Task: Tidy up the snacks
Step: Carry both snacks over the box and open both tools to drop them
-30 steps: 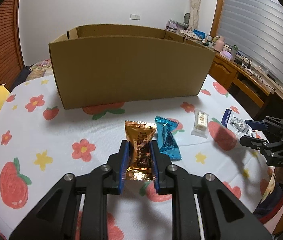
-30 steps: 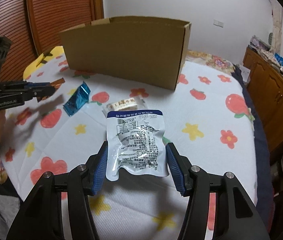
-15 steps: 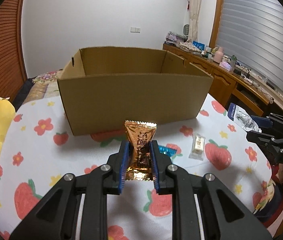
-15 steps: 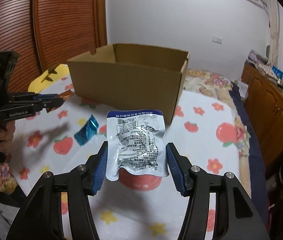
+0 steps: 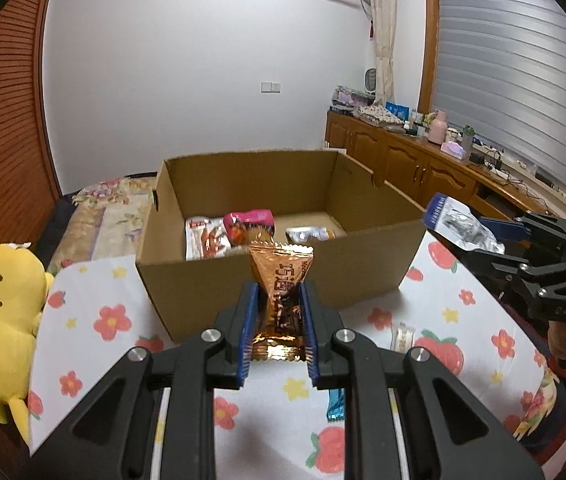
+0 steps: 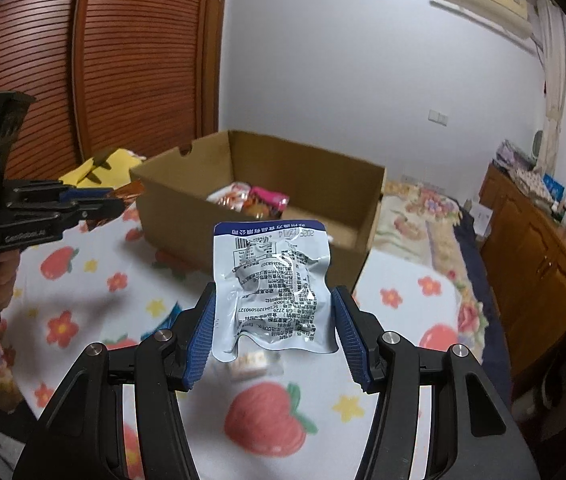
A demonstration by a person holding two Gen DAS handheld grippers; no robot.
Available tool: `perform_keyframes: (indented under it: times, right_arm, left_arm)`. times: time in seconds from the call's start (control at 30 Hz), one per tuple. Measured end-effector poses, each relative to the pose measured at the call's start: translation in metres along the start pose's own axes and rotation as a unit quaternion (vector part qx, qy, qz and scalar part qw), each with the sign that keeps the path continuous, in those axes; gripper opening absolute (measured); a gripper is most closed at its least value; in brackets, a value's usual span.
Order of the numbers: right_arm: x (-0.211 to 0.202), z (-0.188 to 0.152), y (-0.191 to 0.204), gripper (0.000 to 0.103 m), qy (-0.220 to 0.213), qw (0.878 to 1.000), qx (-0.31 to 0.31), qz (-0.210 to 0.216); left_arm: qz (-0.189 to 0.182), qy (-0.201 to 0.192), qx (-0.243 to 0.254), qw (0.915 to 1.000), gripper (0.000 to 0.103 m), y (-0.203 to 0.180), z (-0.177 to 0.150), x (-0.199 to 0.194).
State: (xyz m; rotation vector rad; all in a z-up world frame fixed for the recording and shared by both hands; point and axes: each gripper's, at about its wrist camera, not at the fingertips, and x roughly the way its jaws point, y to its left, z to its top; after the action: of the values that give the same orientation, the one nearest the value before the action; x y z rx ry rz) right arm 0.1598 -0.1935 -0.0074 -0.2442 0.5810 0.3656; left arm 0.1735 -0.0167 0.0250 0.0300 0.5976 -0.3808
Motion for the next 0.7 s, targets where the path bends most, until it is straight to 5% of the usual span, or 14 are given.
perform_keyframes:
  times: [0.33, 0.7]
  right_arm:
    - [0.022, 0.039, -0.009, 0.057, -0.017, 1.000, 0.004, -0.011]
    - [0.064, 0.057, -0.014, 0.057, 0.001, 1.000, 0.009, -0.025]
  left_arm:
    - [0.014, -0.010, 0.008, 0.9998, 0.019, 0.008, 0.033, 0.010]
    - [0.035, 0.021, -0.008, 0.9991, 0.019, 0.035, 0.051, 0.052]
